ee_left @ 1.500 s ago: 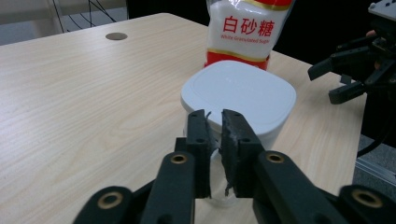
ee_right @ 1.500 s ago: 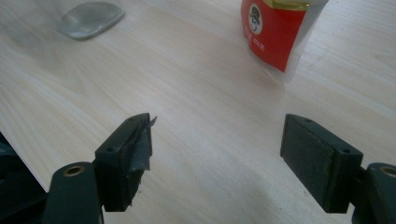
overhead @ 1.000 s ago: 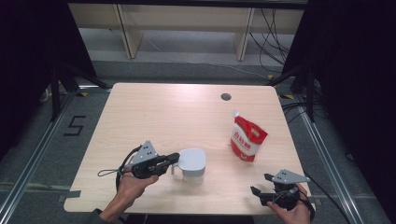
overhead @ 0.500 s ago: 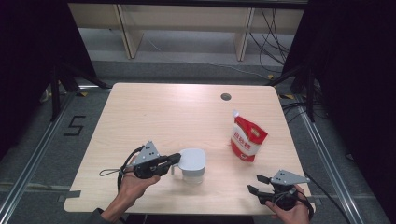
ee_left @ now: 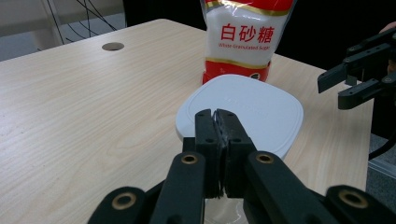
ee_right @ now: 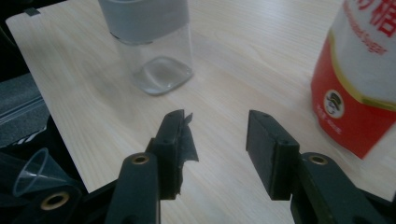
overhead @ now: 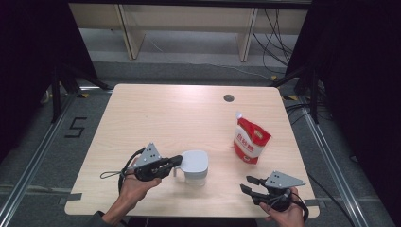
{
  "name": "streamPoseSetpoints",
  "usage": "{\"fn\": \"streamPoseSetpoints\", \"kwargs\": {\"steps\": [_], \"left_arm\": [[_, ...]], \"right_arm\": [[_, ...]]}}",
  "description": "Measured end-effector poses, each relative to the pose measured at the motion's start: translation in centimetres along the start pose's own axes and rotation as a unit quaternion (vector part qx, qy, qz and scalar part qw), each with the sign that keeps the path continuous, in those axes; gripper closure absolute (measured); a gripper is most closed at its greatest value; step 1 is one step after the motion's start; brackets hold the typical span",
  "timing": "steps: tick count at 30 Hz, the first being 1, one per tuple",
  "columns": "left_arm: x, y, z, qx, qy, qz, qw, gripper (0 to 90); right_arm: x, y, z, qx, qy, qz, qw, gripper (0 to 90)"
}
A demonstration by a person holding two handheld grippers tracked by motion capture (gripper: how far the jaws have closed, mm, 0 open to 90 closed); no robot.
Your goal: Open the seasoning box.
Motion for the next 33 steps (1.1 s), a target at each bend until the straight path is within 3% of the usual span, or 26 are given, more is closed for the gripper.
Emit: {"fn": "streamPoseSetpoints", "kwargs": {"steps": [1, 4, 5, 8, 9, 12, 14, 15, 16, 19, 21, 23, 25, 27, 30, 33], "left_arm": [[0.0, 0.0, 0.1, -0.002, 0.003, 0.000, 1.0000, 87.1], [0.0, -0.1, 0.0, -0.002, 0.000, 0.008, 1.0000, 87.2], [0.0, -0.1, 0.0, -0.002, 0.000, 0.007, 1.0000, 87.2], [0.0, -0.1, 0.0, 0.000, 0.001, 0.005, 1.0000, 87.2], [0.0, -0.1, -0.1, 0.002, -0.001, 0.006, 1.0000, 87.4], [0.0, -0.1, -0.1, -0.001, 0.000, 0.007, 1.0000, 87.6], [0.0, -0.1, 0.0, 0.000, 0.001, 0.004, 1.0000, 88.1], [0.0, -0.1, -0.1, 0.001, -0.001, 0.006, 1.0000, 88.1], [0.0, -0.1, -0.1, -0.004, 0.001, 0.007, 1.0000, 88.5], [0.0, -0.1, -0.1, -0.004, 0.003, 0.007, 1.0000, 88.7], [0.0, -0.1, -0.1, -0.003, 0.004, 0.007, 1.0000, 88.9], [0.0, -0.1, -0.1, -0.004, 0.004, 0.007, 1.0000, 88.9], [0.0, -0.2, -0.1, -0.001, 0.000, 0.010, 1.0000, 88.9], [0.0, -0.2, -0.1, -0.002, 0.001, 0.011, 0.9999, 89.0], [0.0, -0.2, -0.1, -0.002, 0.001, 0.006, 1.0000, 89.0], [0.0, -0.2, -0.1, -0.003, 0.001, 0.007, 1.0000, 89.1]], "right_arm": [[0.2, 0.1, 0.2, -0.001, 0.010, -0.014, 0.9998, 57.8], [0.7, -0.5, 0.5, 0.007, 0.011, 0.011, 0.9999, 55.1], [1.0, -0.1, 0.7, 0.001, 0.020, -0.012, 0.9997, 52.0], [1.2, -0.4, 1.2, -0.001, 0.006, -0.003, 1.0000, 44.2], [1.3, -0.2, 1.5, -0.010, 0.008, -0.011, 0.9999, 44.8], [1.9, -0.4, 1.8, -0.005, 0.018, -0.022, 0.9996, 55.7], [2.5, -1.0, 1.9, 0.012, 0.018, -0.006, 0.9997, 65.3], [2.5, -1.0, 1.9, 0.012, 0.018, -0.006, 0.9997, 65.3], [3.0, -0.8, 2.3, 0.014, 0.032, -0.023, 0.9991, 68.8], [3.2, -1.0, 2.4, 0.014, 0.024, -0.016, 0.9995, 71.2], [3.6, -0.9, 2.9, 0.015, 0.031, -0.036, 0.9987, 74.1], [3.6, -1.3, 3.0, 0.017, 0.020, -0.028, 0.9992, 75.8], [3.9, -1.2, 3.2, 0.018, 0.023, -0.045, 0.9985, 78.1], [4.0, -1.3, 3.4, 0.021, 0.022, -0.039, 0.9988, 80.7], [4.4, -1.5, 3.7, 0.021, 0.024, -0.061, 0.9976, 83.2], [4.6, -1.7, 3.9, 0.021, 0.022, -0.066, 0.9974, 84.2]]}}
Point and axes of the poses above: each handheld gripper's, and its own axes: z roughly forward along the jaws, x roughly out of its top, y roughly to its right, the point moved 8 cm from there along z, roughly forward along the jaws, and after that the axes turned 7 degrees about -z, right-handed, at the moved point
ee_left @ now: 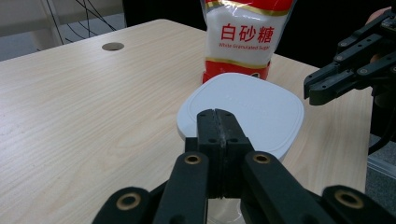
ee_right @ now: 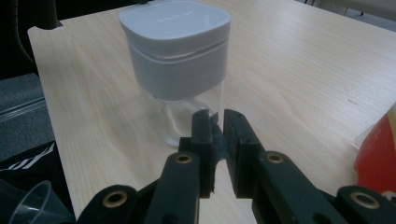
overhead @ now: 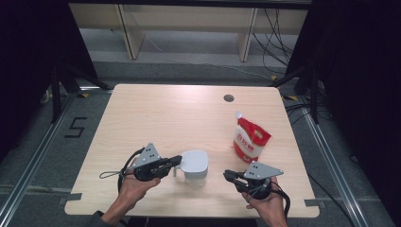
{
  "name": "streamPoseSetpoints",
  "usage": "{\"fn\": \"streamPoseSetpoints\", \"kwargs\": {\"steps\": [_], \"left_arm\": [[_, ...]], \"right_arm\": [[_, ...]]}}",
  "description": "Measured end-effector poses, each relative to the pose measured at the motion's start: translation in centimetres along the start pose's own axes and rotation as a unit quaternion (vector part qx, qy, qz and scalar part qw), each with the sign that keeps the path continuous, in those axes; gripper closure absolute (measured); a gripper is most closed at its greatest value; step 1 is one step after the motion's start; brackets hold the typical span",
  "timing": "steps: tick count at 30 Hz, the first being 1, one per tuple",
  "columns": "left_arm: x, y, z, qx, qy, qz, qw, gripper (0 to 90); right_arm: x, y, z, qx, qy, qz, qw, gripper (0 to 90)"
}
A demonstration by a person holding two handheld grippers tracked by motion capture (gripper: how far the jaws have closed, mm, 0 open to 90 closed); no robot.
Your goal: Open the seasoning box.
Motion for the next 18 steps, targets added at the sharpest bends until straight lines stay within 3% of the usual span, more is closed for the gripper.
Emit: {"fn": "streamPoseSetpoints", "kwargs": {"steps": [6, 8, 18], "left_arm": [[0.0, 0.0, 0.0, -0.003, 0.000, 0.003, 1.0000, 89.2], [0.0, 0.0, 0.0, 0.000, 0.000, 0.000, 1.0000, 89.1], [0.0, 0.1, 0.0, -0.001, 0.003, 0.001, 1.0000, 89.3]], "right_arm": [[0.4, -0.2, 0.6, 0.006, -0.003, -0.005, 1.0000, 85.6], [0.6, 0.0, 0.8, 0.003, -0.001, -0.020, 0.9998, 86.2], [1.0, -0.1, 1.2, 0.001, -0.003, -0.020, 0.9998, 86.6]]}}
Point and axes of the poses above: each handheld gripper's, and its own axes: z roughly forward along the jaws, x roughly out of its top, y roughly to its right, the point moved 8 cm from there along z, roughly forward along the jaws, and after that the axes turned 7 degrees about -z, right-handed, at the moved point
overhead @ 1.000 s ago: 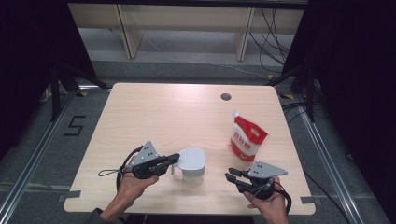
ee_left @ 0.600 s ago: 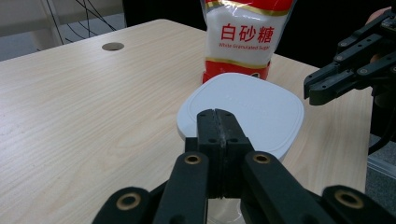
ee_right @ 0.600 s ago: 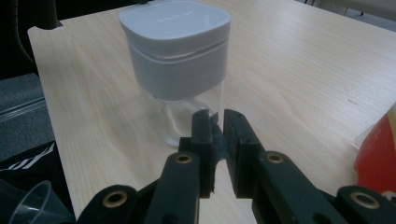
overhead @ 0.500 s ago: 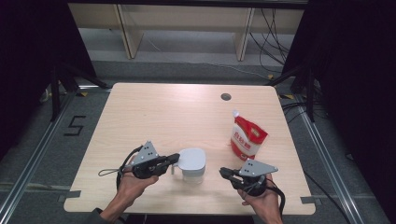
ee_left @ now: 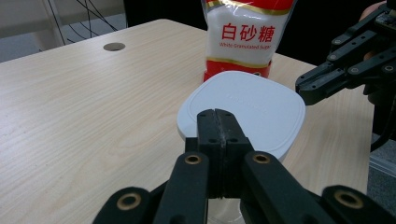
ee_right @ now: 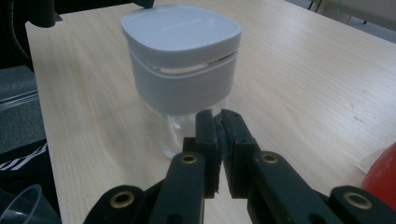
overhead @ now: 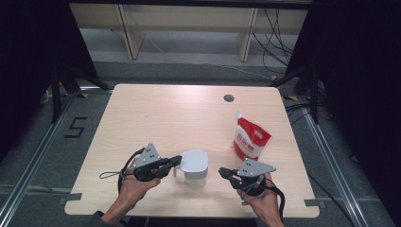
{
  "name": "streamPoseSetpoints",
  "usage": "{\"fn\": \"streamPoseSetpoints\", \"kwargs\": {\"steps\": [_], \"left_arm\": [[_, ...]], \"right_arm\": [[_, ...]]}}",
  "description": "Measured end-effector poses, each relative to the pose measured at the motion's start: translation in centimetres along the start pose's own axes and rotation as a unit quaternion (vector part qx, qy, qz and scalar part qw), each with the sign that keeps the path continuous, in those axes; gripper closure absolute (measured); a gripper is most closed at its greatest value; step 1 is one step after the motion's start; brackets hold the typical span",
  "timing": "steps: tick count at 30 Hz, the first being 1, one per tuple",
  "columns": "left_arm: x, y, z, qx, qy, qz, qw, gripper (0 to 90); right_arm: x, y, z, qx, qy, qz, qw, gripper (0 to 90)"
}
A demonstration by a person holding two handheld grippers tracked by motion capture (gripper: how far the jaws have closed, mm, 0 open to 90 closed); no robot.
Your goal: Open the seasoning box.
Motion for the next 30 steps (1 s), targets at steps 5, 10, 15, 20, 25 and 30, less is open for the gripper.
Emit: {"fn": "streamPoseSetpoints", "kwargs": {"steps": [5, 10, 15, 20, 25, 30], "left_arm": [[0.0, 0.1, 0.0, -0.001, 0.001, -0.006, 1.0000, 89.2], [0.0, 0.0, 0.0, 0.001, -0.002, -0.005, 1.0000, 89.3], [0.0, -0.1, -0.1, -0.001, -0.004, 0.006, 1.0000, 89.3], [0.0, -0.1, -0.1, -0.002, -0.003, 0.005, 1.0000, 89.3], [-0.1, -0.1, -0.2, 0.005, -0.006, 0.000, 1.0000, 89.3], [-0.1, -0.1, -0.2, 0.006, -0.007, -0.002, 1.0000, 89.3]], "right_arm": [[0.3, 0.1, 0.2, 0.001, 0.002, -0.006, 1.0000, 86.5], [0.6, 0.0, 0.6, 0.006, 0.006, -0.005, 1.0000, 86.6], [0.8, -0.1, 0.7, 0.008, 0.003, -0.012, 0.9999, 86.9], [1.1, -0.1, 0.9, 0.009, 0.006, -0.014, 0.9998, 87.0], [1.3, -0.2, 1.1, 0.010, 0.004, -0.018, 0.9998, 87.2], [1.6, -0.4, 1.3, 0.008, 0.009, -0.011, 0.9999, 87.2]]}}
Point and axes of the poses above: each handheld gripper's, and its own axes: z roughly forward along the jaws, x roughly out of its top, y roughly to its right, the point moved 8 cm from there along z, roughly forward along the jaws, and after that the axes turned 7 degrees about -z, right-handed, at the moved point
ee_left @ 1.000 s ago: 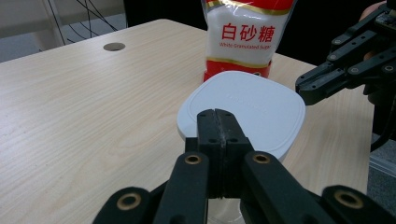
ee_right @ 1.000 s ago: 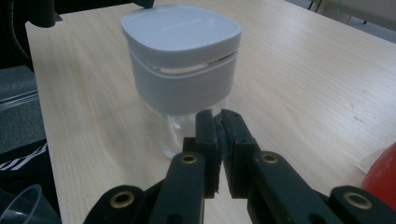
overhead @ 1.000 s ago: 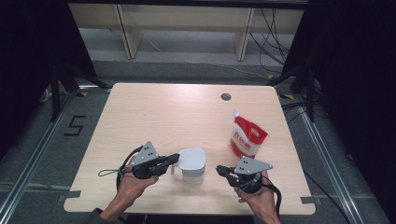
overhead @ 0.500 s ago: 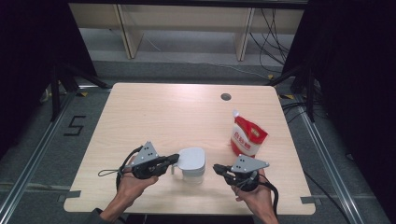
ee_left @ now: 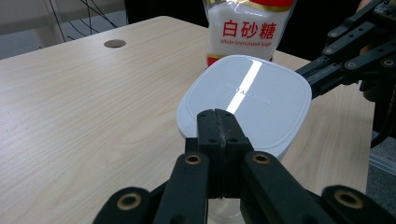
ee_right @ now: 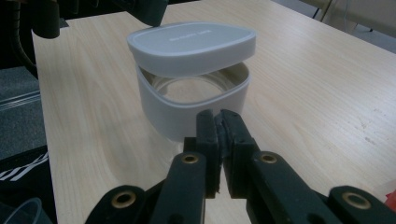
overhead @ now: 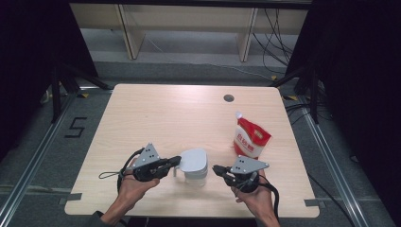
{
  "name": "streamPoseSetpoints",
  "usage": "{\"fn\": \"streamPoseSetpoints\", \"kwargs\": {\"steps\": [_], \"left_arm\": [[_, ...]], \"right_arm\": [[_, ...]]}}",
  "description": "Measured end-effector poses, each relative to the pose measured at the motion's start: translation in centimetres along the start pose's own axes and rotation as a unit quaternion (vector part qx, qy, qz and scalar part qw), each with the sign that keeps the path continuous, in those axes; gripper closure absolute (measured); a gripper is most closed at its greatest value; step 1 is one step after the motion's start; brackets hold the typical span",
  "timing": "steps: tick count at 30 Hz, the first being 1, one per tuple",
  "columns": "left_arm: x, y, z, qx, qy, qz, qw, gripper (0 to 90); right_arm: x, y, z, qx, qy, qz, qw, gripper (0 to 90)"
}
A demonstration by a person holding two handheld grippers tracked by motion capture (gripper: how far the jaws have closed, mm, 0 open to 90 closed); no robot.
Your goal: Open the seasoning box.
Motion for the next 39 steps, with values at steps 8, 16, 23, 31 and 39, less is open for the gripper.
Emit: {"fn": "streamPoseSetpoints", "kwargs": {"steps": [8, 16, 23, 31, 39], "left_arm": [[0.0, -0.1, 0.0, -0.005, 0.004, -0.005, 1.0000, 89.3], [0.0, 0.0, 0.0, -0.005, 0.001, -0.002, 1.0000, 89.3], [0.0, -0.1, -0.1, 0.000, -0.002, 0.003, 1.0000, 89.3], [-0.1, -0.2, -0.3, 0.004, 0.002, 0.000, 1.0000, 82.5], [-2.0, -0.7, -2.1, 0.024, -0.028, 0.049, 0.9981, 47.1]], "right_arm": [[0.6, 0.0, 0.5, 0.002, -0.001, -0.009, 1.0000, 87.5], [1.2, -0.3, 1.2, 0.012, -0.004, -0.030, 0.9995, 87.8], [1.7, -0.6, 1.3, 0.018, -0.006, -0.030, 0.9994, 88.0], [2.3, -0.6, 1.2, 0.015, -0.004, -0.030, 0.9994, 88.0], [2.8, -0.6, 1.2, 0.013, 0.006, -0.033, 0.9993, 87.8]]}}
Point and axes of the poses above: each handheld gripper's, and its own axes: z roughly forward along the jaws, x roughly out of its top, y roughly to its right, the point moved 8 cm from there along z, roughly forward along the jaws, and after that the axes turned 7 degrees about -z, right-handed, at the moved point
